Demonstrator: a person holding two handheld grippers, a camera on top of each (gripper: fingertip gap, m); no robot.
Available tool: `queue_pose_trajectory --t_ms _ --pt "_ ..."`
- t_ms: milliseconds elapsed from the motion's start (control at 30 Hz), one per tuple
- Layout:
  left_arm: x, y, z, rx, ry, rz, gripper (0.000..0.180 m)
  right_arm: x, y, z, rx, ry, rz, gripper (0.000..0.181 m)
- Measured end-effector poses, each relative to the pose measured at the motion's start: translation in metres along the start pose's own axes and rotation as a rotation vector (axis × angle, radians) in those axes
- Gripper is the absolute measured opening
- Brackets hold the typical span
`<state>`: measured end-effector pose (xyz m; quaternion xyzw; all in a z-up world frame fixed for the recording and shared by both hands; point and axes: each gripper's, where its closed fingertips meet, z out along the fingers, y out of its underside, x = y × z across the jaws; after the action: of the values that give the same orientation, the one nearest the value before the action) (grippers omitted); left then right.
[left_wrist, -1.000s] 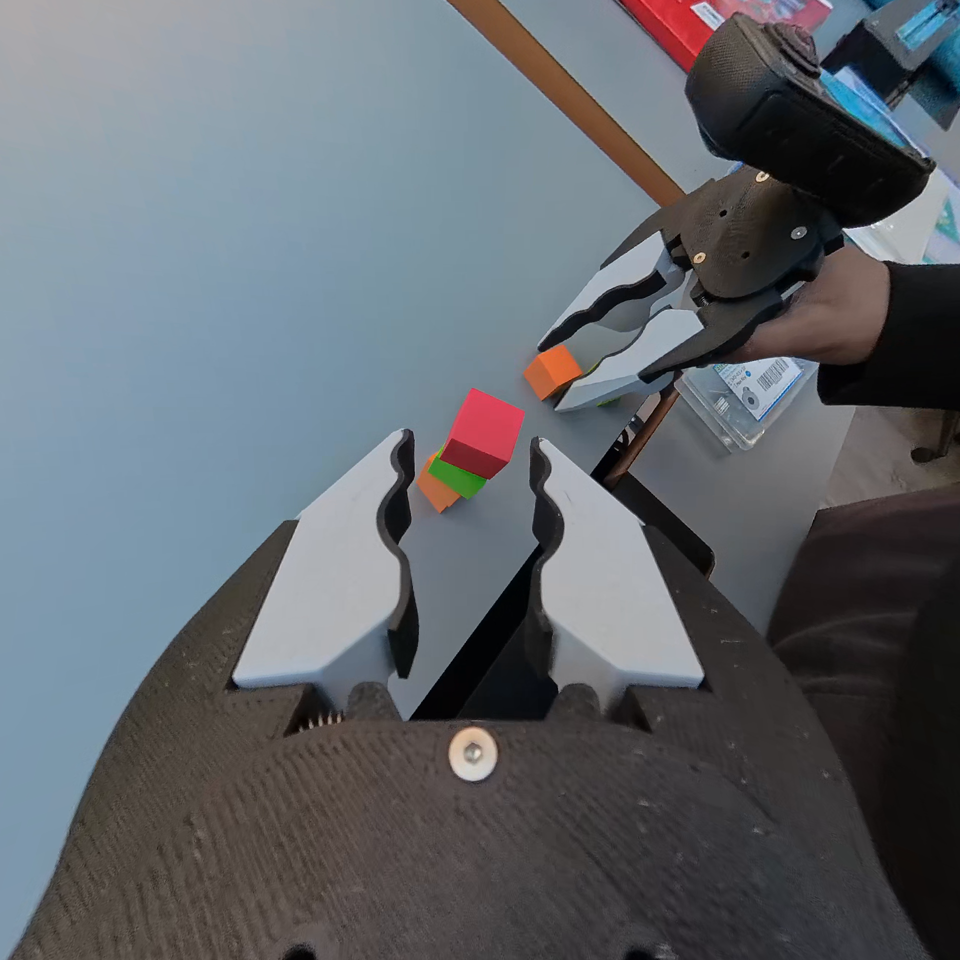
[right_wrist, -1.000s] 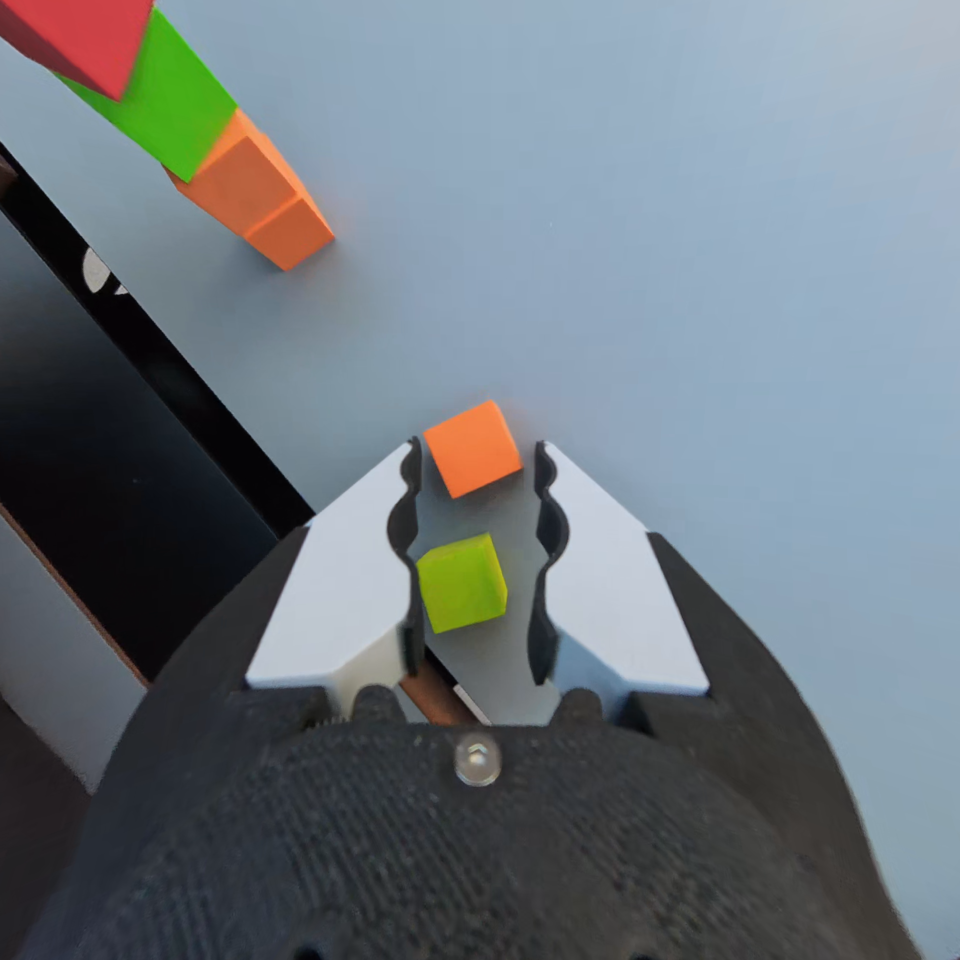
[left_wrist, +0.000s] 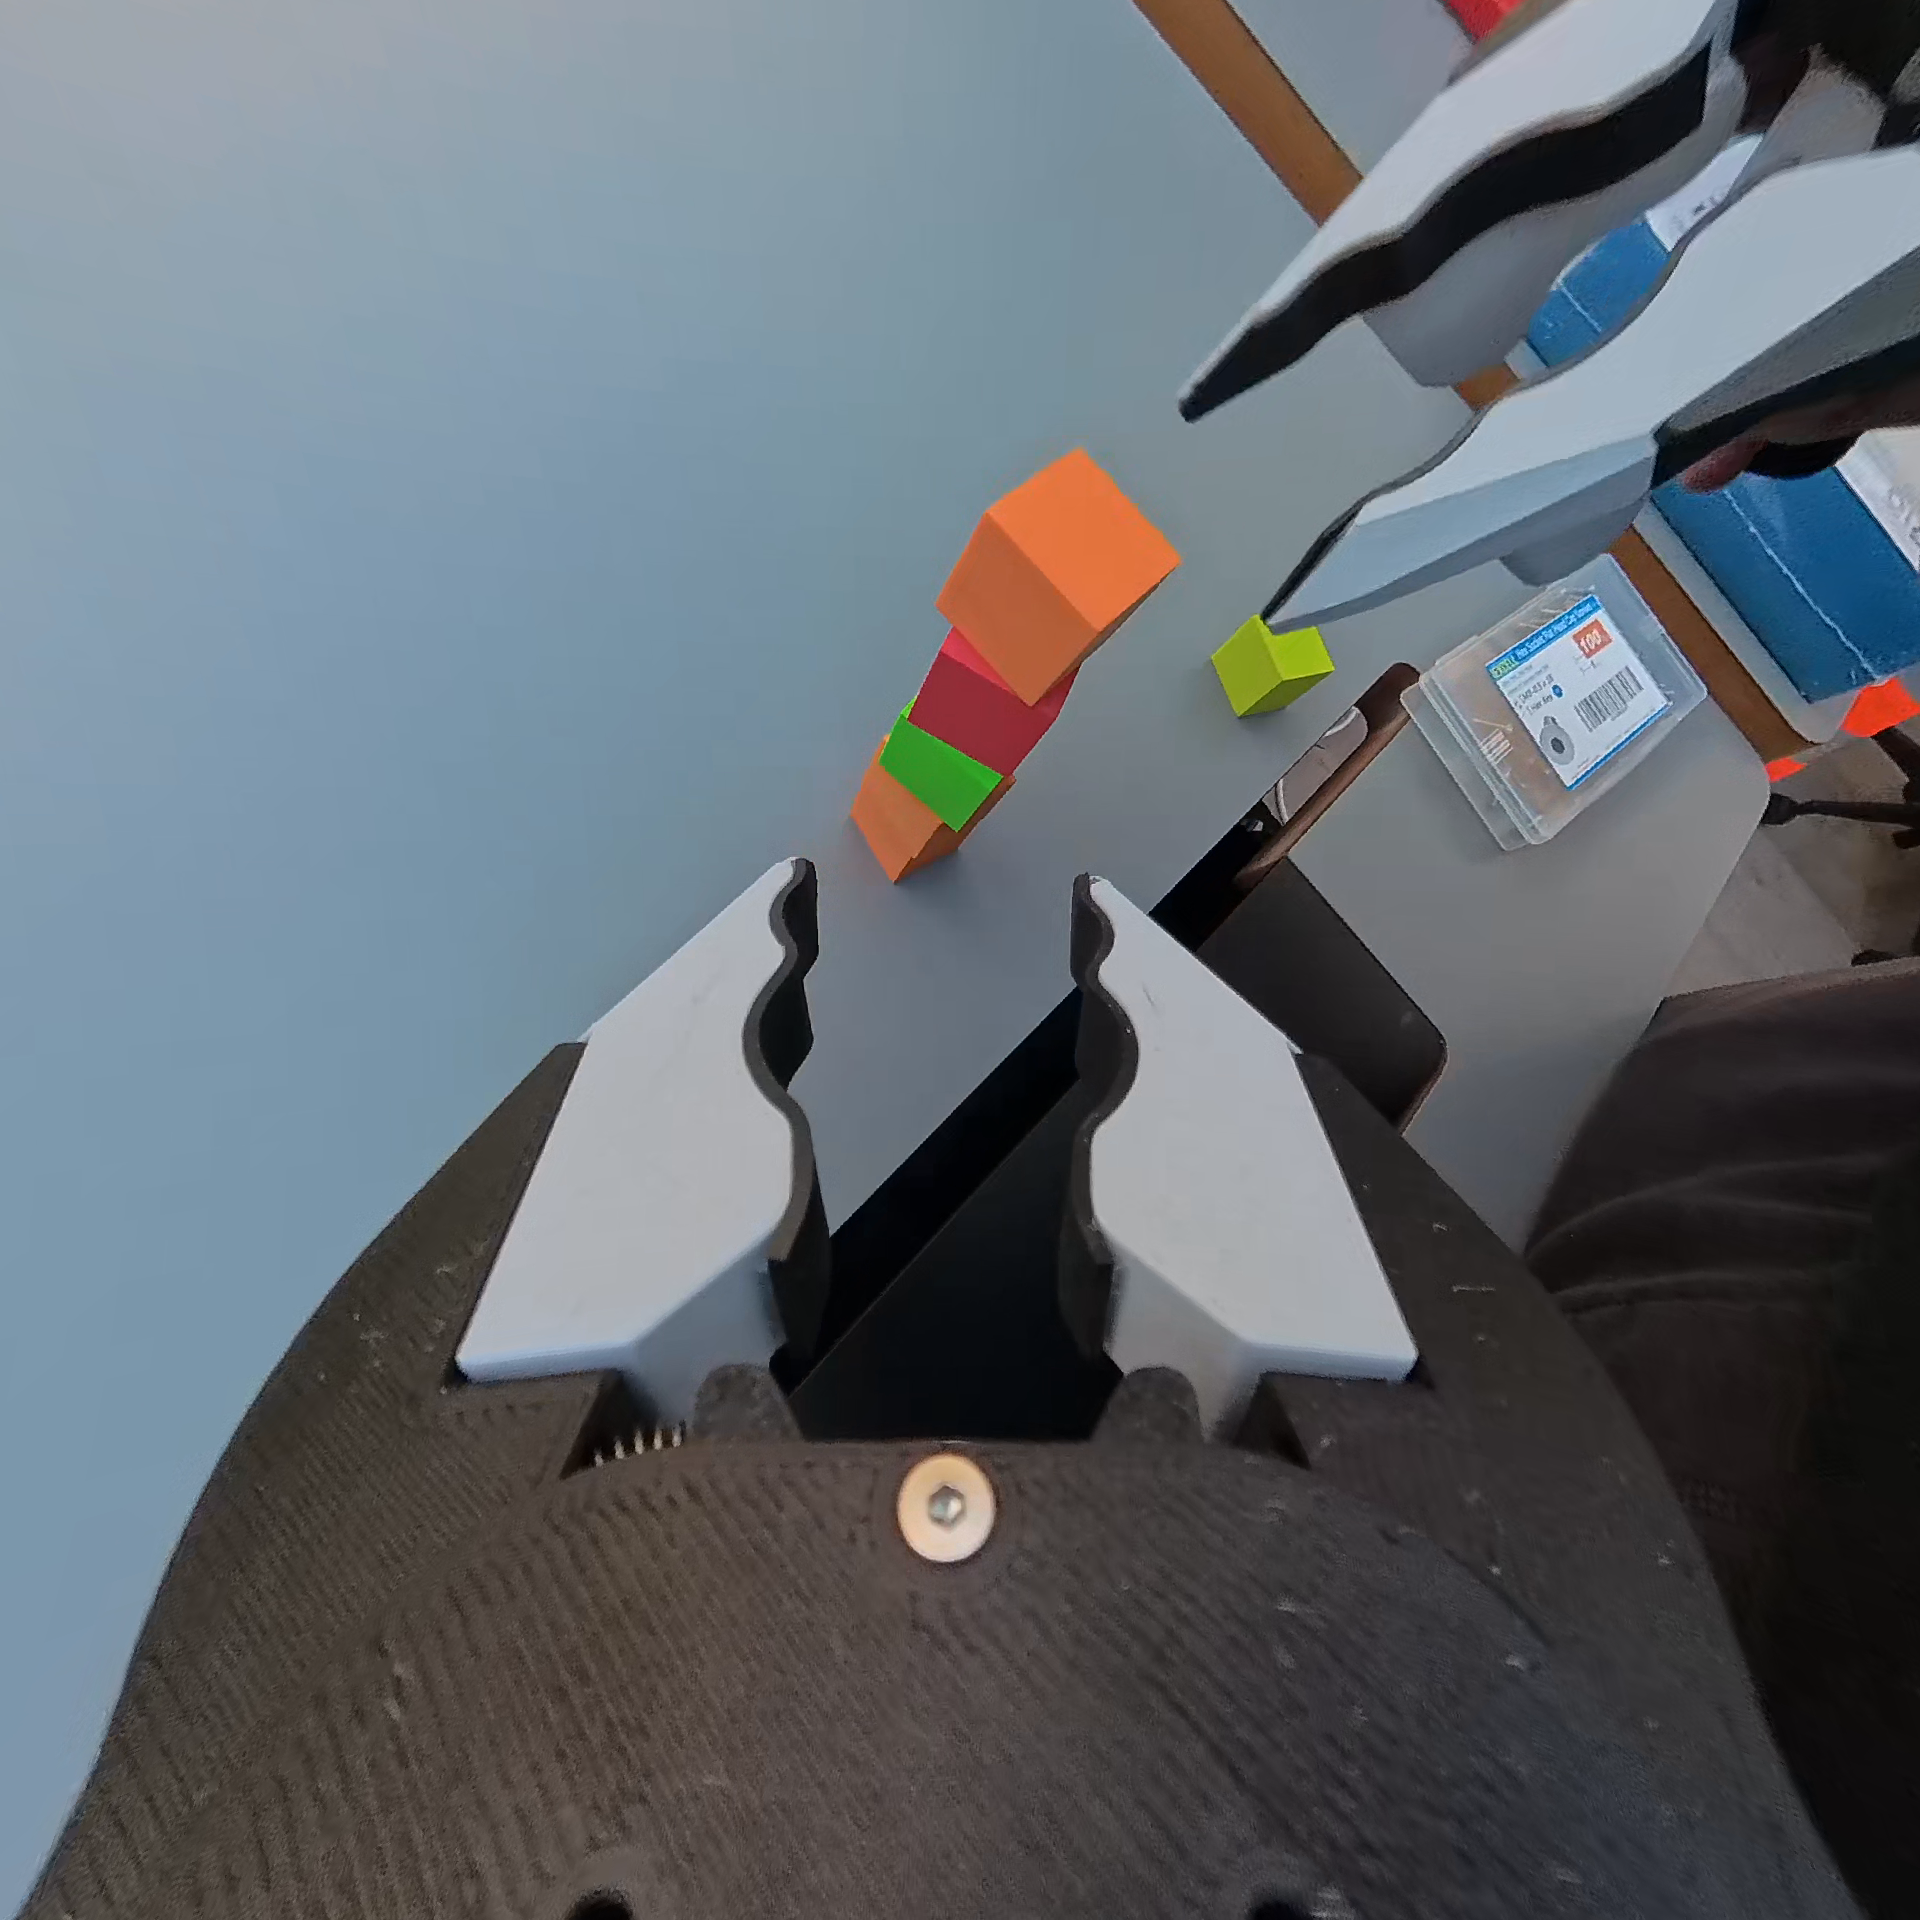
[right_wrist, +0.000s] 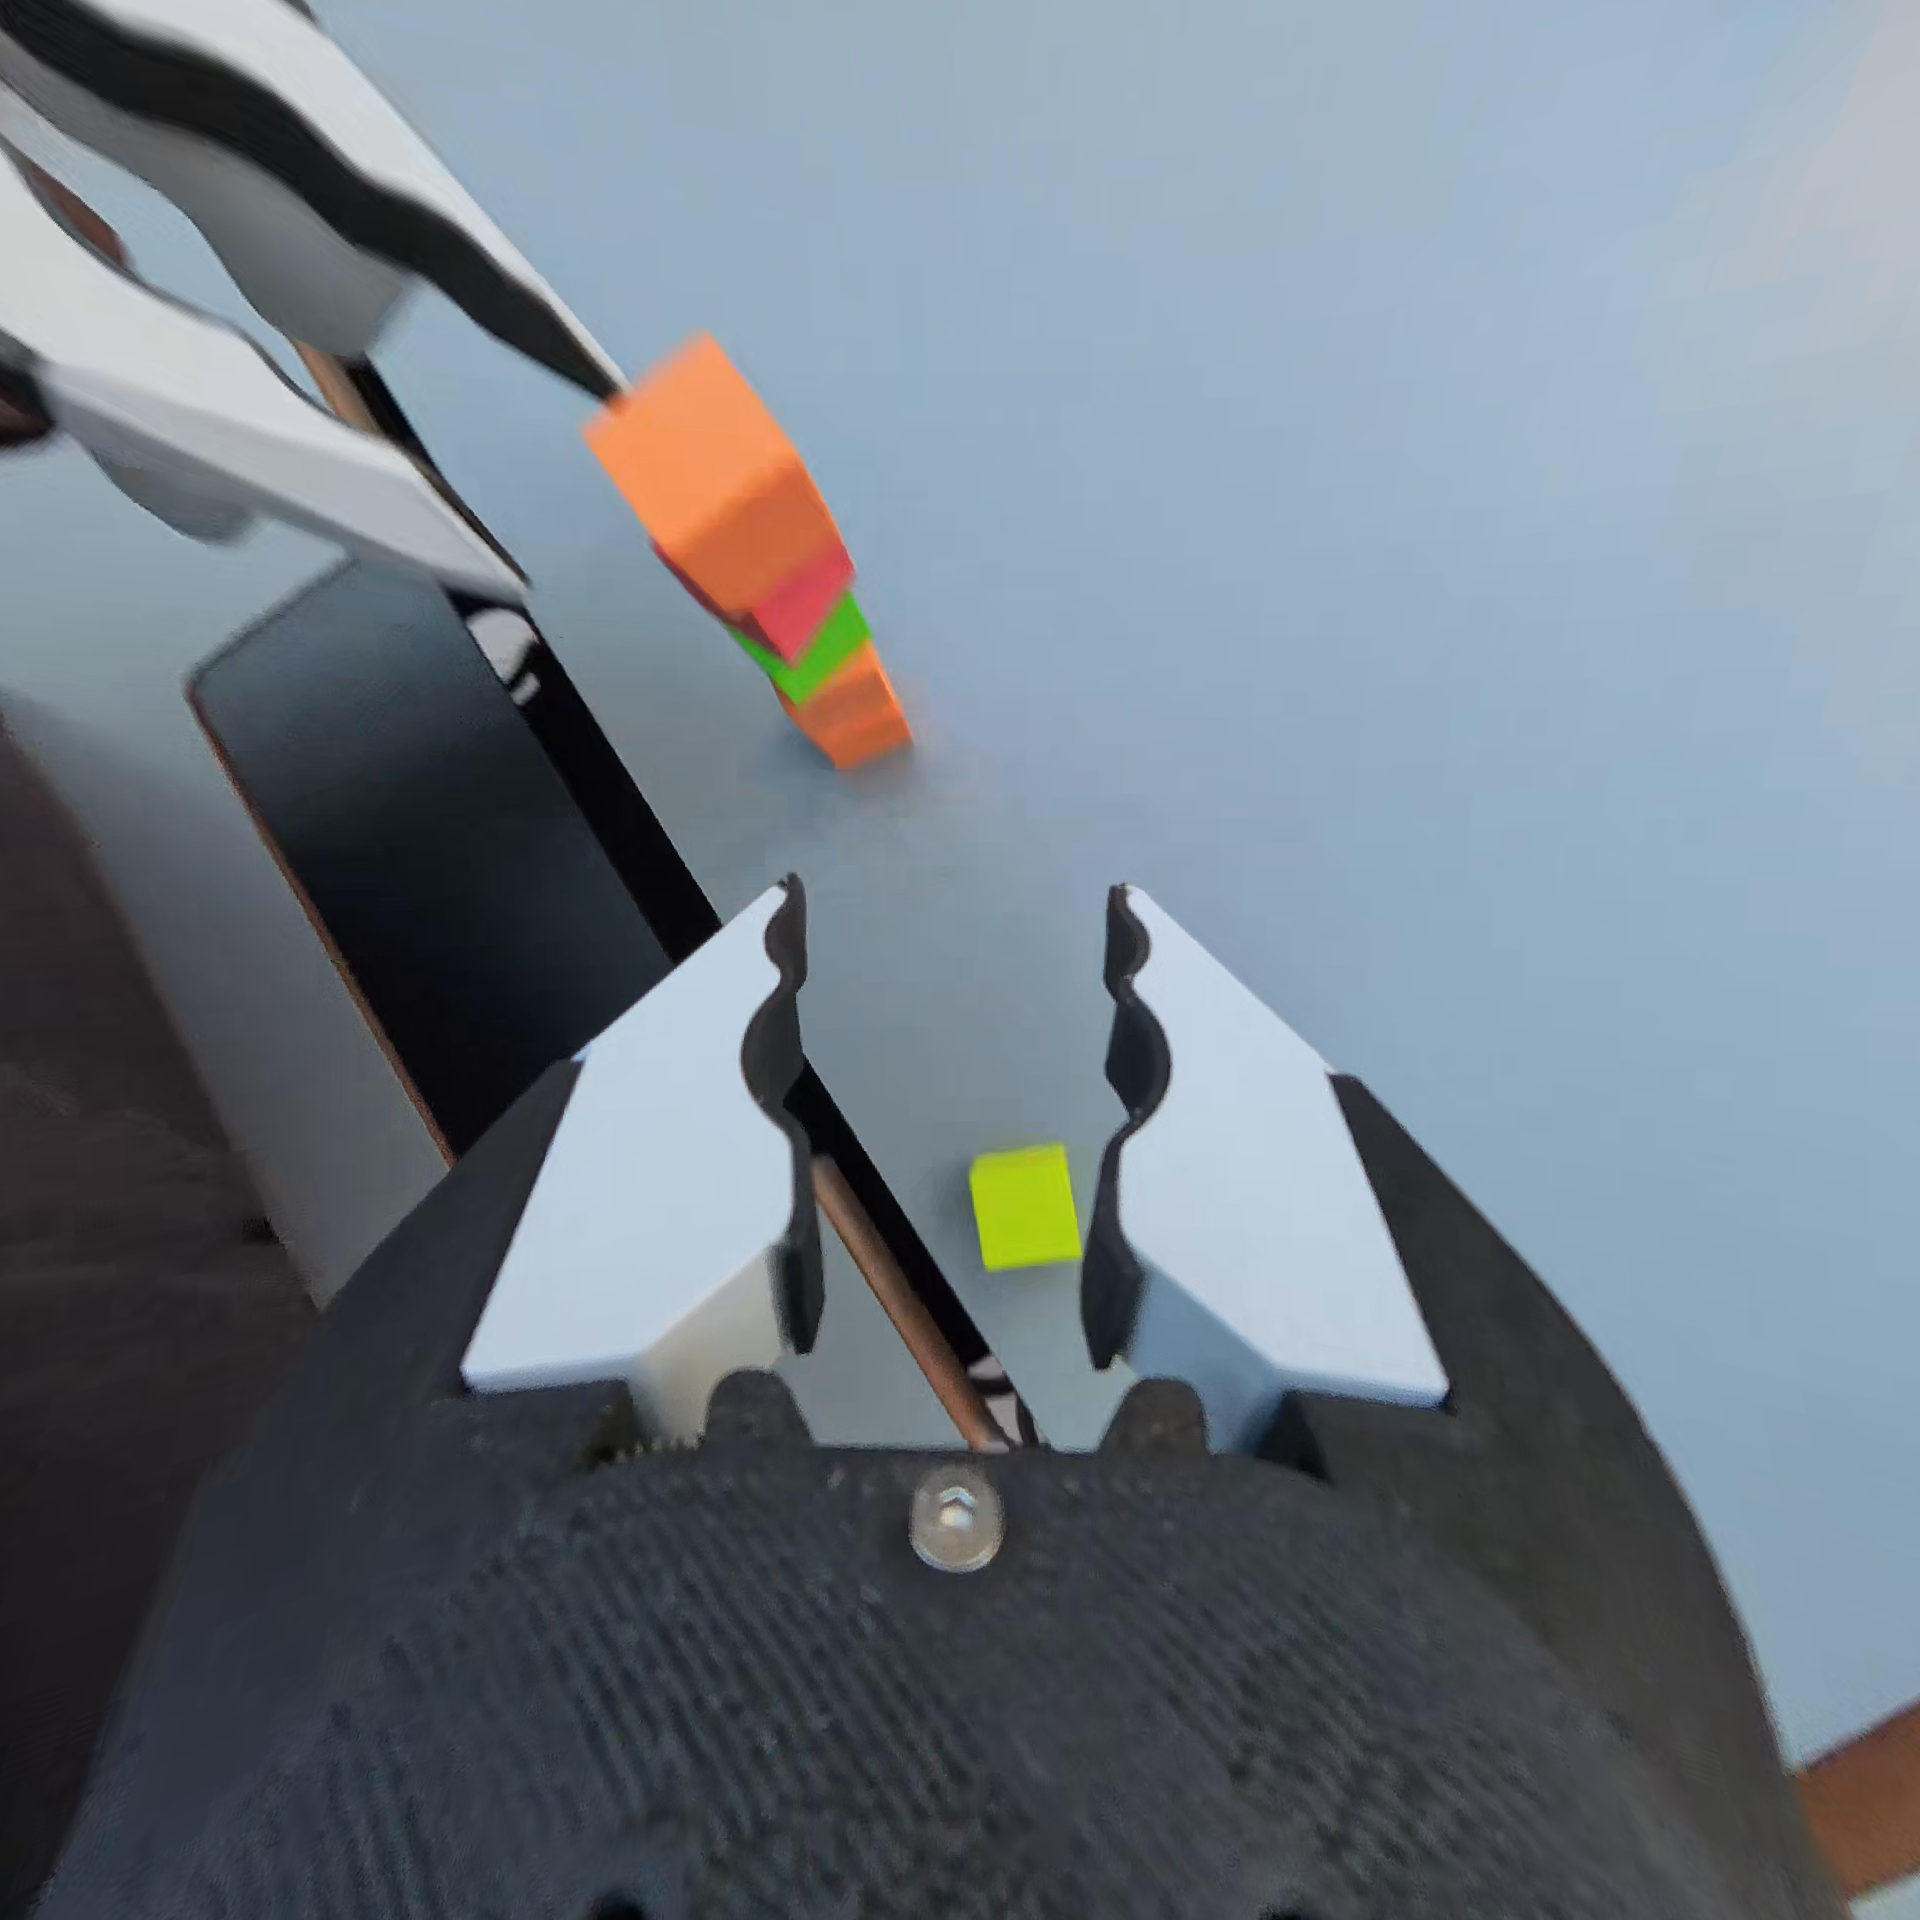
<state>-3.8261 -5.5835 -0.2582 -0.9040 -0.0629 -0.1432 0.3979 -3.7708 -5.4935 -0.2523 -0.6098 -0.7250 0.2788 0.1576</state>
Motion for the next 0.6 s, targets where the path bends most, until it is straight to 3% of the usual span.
queue_pose_trajectory --t_ms 133,233,367,600 --pt "0.002 -0.004 0.001 0.004 0.006 0.007 0.046 0.024 0.090 -0.001 -0.155 0.097 0.075 0.057" --pt "0.004 -0.004 0.005 -0.002 0.018 0.006 0.046 0.022 0.116 0.002 -0.171 0.095 0.142 0.056" --pt "0.009 -0.008 0.009 0.002 0.031 0.004 0.046 0.024 0.118 0.012 -0.170 0.121 0.156 0.030" --pt "0.005 -0.007 0.005 0.012 0.009 -0.019 0.046 0.000 -0.027 -0.025 0.142 0.063 0.006 0.030"
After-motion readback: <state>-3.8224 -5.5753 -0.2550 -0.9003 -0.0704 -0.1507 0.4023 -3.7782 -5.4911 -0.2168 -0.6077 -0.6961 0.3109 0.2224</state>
